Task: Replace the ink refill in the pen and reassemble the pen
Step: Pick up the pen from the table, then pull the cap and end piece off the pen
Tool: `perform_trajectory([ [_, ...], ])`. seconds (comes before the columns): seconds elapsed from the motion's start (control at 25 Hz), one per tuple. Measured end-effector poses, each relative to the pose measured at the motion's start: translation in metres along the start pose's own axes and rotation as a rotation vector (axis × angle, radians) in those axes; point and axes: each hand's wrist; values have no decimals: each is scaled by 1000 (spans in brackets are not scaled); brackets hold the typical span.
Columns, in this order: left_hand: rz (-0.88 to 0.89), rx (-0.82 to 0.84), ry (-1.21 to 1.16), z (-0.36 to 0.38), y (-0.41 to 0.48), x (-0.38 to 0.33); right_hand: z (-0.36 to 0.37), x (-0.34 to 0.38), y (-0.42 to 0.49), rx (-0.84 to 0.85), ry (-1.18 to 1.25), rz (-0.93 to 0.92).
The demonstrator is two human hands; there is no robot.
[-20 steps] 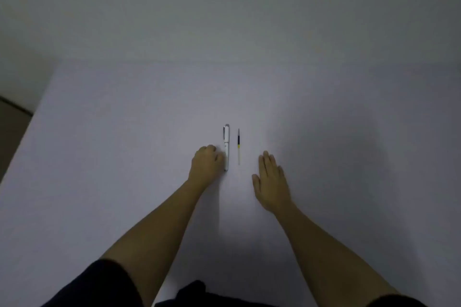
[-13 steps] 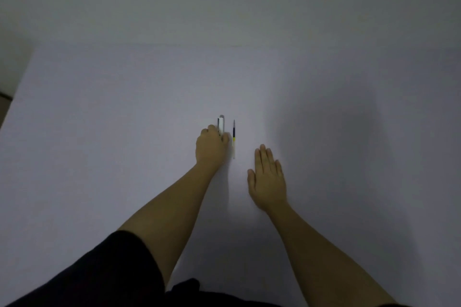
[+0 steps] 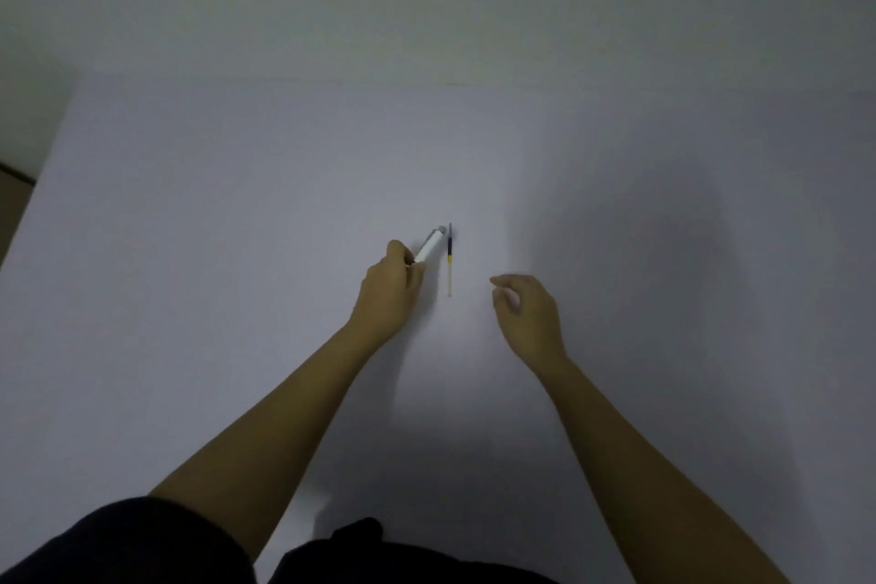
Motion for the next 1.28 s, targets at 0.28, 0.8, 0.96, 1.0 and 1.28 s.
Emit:
perform_trajectory([
  [0.28,299,-55,83,5,-37,3,-9,56,-10,74,472,37],
  [0.8,306,-130,257,14,-42,4,-5,40,-10,-100,898,203],
  [0.96,260,-112,245,12,-45,14,-8,10,-1,-106,471,329],
  [1.0,259,-124,241,11,-45,14,-7,6,1,-82,363,328],
  [1.28,212,-108,217,9,-45,6,-2,4,10,-71,32,251],
])
Point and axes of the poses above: each hand's wrist, its own y-axis towards the middle knuckle, its own z-axis out of the palm, x = y × z, and after that the axes turned 13 degrees about x, right-handed
